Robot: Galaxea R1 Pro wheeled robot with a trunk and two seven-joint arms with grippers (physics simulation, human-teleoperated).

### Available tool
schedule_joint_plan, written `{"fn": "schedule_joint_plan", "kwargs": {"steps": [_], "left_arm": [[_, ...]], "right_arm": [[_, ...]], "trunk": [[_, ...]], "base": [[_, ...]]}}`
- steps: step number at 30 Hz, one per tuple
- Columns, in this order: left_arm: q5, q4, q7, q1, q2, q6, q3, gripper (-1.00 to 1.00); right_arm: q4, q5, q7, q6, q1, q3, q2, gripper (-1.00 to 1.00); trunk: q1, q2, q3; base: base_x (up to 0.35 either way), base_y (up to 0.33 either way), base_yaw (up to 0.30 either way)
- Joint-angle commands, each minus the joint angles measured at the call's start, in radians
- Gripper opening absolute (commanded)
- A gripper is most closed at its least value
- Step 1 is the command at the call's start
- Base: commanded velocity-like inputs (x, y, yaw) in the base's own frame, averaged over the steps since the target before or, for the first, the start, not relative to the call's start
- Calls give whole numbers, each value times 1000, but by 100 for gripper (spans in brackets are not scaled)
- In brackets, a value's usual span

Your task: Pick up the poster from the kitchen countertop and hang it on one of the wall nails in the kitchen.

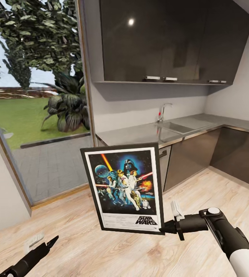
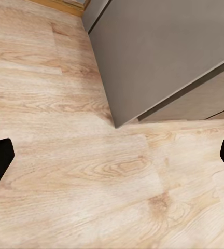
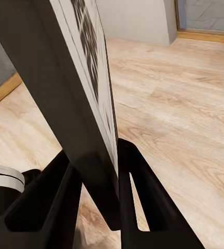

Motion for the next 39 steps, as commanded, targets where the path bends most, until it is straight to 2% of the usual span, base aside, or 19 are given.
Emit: {"fn": "schedule_joint_plan", "kwargs": {"steps": [1,18,25,29,30,34,39], "left_arm": [[10,0,-5,-1,0,10,3,100],[8,4,-2,-1,0,10,2,100],[4,7,-2,-1,0,-19,2,100],[2,22,-2,-1,0,-28,2,100],[1,26,-2,-1,0,-30,2,100],[1,32,-2,-1,0,-33,1,100],[1,34,-2,-1,0,-34,2,100]], "right_arm": [[-1,6,6,12,-1,-3,1,-100],[-1,6,6,12,-1,-5,1,-100],[-1,6,6,12,-1,-8,1,-100],[-1,6,6,12,-1,-33,1,-100],[-1,5,6,12,-1,-51,1,-100],[-1,5,7,11,-1,-83,1,-100],[-1,5,8,10,-1,-94,1,-100]], "trunk": [[0,-1,-1],[-65,118,50],[-92,167,62],[-107,195,68],[-111,202,70],[-127,230,76],[-146,265,84]], "base": [[0,0,0],[0,0,0],[0,0,0],[0,0,0],[0,0,0],[0,0,0],[0,0,0]]}}
